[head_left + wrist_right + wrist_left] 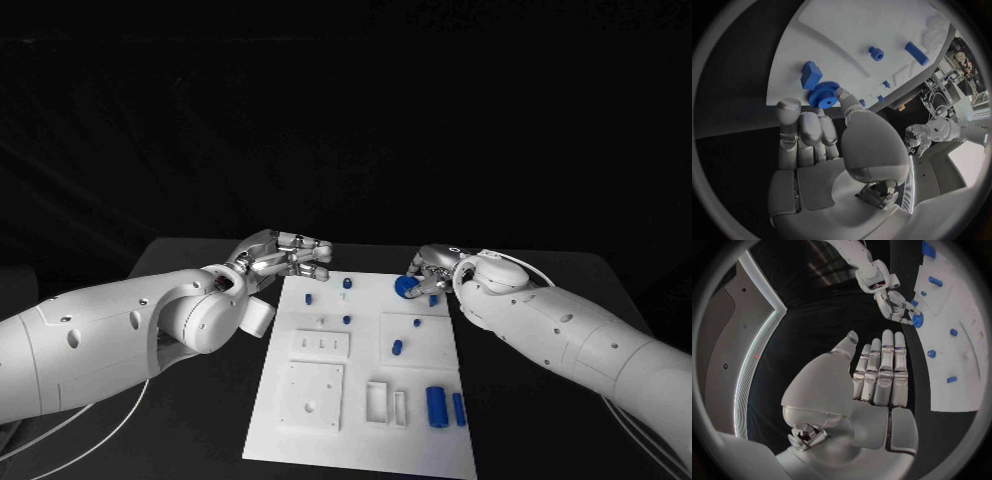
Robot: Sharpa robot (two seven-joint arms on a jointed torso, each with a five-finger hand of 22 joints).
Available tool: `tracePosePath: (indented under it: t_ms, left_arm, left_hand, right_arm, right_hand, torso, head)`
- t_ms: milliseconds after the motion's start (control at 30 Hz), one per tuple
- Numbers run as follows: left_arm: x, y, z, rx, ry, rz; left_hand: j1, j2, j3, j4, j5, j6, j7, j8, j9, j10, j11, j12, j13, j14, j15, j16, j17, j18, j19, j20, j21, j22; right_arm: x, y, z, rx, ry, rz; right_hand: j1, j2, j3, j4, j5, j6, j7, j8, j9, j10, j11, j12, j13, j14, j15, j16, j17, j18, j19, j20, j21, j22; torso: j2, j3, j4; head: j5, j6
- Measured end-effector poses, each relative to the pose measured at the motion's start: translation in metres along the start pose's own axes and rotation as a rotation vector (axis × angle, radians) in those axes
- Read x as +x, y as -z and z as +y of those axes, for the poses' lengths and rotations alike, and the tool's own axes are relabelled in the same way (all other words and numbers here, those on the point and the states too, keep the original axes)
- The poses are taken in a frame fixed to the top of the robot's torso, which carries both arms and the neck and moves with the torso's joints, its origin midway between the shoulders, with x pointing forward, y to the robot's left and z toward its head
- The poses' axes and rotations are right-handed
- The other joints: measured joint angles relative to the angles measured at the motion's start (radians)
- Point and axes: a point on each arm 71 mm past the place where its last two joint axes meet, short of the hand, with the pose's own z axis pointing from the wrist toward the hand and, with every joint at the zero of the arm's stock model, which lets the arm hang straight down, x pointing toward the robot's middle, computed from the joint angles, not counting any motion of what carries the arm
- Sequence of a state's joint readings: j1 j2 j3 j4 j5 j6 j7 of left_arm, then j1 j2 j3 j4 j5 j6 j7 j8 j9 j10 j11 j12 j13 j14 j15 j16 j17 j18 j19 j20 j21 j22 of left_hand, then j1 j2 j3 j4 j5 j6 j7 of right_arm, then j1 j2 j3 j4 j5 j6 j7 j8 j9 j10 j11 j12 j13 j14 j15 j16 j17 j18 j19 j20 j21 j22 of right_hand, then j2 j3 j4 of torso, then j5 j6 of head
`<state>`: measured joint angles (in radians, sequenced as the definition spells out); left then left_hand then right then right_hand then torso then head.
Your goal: Assemble the parts on the task board
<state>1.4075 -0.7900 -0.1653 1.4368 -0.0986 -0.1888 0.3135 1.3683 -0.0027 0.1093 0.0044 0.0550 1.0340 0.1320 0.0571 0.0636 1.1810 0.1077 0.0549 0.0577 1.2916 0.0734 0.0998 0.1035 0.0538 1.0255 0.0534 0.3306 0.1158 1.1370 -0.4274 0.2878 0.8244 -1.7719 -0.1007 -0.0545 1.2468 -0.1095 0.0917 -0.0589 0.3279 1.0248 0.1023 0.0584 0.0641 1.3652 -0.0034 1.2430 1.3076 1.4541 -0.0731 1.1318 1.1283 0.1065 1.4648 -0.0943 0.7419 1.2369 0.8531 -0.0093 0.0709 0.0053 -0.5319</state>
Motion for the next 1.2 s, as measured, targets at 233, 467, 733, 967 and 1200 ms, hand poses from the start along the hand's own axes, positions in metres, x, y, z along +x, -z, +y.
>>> tracePosePath:
  t_ms: [233,467,733,967,1200]
  left_arm:
    - [0.001,-0.002,0.000,0.000,-0.002,0.002]
    - [0.001,-0.002,0.000,0.000,-0.003,0.002]
    - [0.001,-0.002,0.000,0.000,-0.003,0.001]
    - [-0.001,-0.001,0.000,0.000,-0.004,-0.001]
    - [-0.002,0.000,0.000,-0.001,-0.004,-0.003]
  left_hand:
    - [0.000,0.000,0.000,0.000,0.000,0.000,0.000,0.000,0.000,0.000,0.000,0.000,0.000,0.000,0.000,0.000,0.000,0.000,0.000,0.000,0.000,0.000]
    - [0.000,0.000,0.000,0.000,0.000,0.000,0.000,0.000,0.000,0.000,0.000,0.000,0.000,0.000,0.000,0.000,0.000,0.000,0.000,0.000,0.000,0.000]
    - [0.000,0.000,0.000,0.000,0.000,0.000,0.000,0.000,0.000,0.000,0.000,0.000,0.000,0.000,0.000,0.000,0.000,0.000,0.000,0.000,0.000,0.000]
    - [0.000,0.000,0.000,0.000,0.004,0.000,0.000,0.000,0.000,0.000,0.000,0.000,0.000,0.000,0.000,0.000,0.000,0.000,0.000,0.000,0.000,0.000]
    - [0.000,0.000,0.000,0.000,0.004,0.000,0.000,0.000,0.000,0.000,0.000,0.000,0.000,0.000,0.000,0.000,0.000,0.000,0.000,0.000,0.000,0.000]
  right_arm:
    - [0.000,0.000,0.004,0.000,0.019,-0.010]
    - [0.000,0.000,0.006,0.004,0.045,-0.028]
    - [-0.003,0.002,0.012,-0.007,0.068,-0.067]
    - [-0.011,0.008,0.030,-0.060,0.077,-0.129]
    - [-0.021,0.014,0.058,-0.139,0.084,-0.182]
  right_hand:
    - [0.010,0.010,0.067,-0.016,-0.074,0.060,-0.008,0.000,0.001,0.004,0.003,0.007,0.000,0.000,0.000,0.005,0.001,-0.007,0.004,0.004,0.000,0.009]
    - [-0.005,0.015,0.156,-0.060,-0.111,0.113,-0.019,-0.002,0.000,0.011,0.003,0.007,0.000,0.000,0.000,0.005,0.000,-0.015,0.004,0.004,0.000,0.018]
    - [-0.027,0.032,0.174,-0.078,-0.115,0.116,-0.019,0.000,0.000,0.011,-0.004,0.011,0.000,0.000,0.000,0.005,0.000,-0.016,0.004,0.004,0.006,0.028]
    - [-0.028,0.033,0.175,-0.085,-0.094,0.116,-0.019,0.000,0.001,0.014,-0.007,0.011,0.000,0.000,0.000,0.005,0.000,-0.016,0.000,0.000,0.009,0.031]
    - [-0.028,0.033,0.162,-0.072,-0.091,0.117,-0.019,0.000,0.001,0.014,-0.007,0.011,0.000,0.000,0.000,0.005,0.000,-0.020,0.000,0.000,0.010,0.034]
  torso:
    - [0.001,-0.0009,-0.0015]
    - [0.000,-0.0005,-0.0015]
    - [-0.001,0.0002,-0.0002]
    - [-0.002,0.0015,-0.0013]
    - [-0.002,0.0009,-0.0041]
  head:
    - [0.002,0.001]
    - [0.000,-0.001]
    - [0.001,0.000]
    - [0.005,0.001]
    - [0.009,0.002]
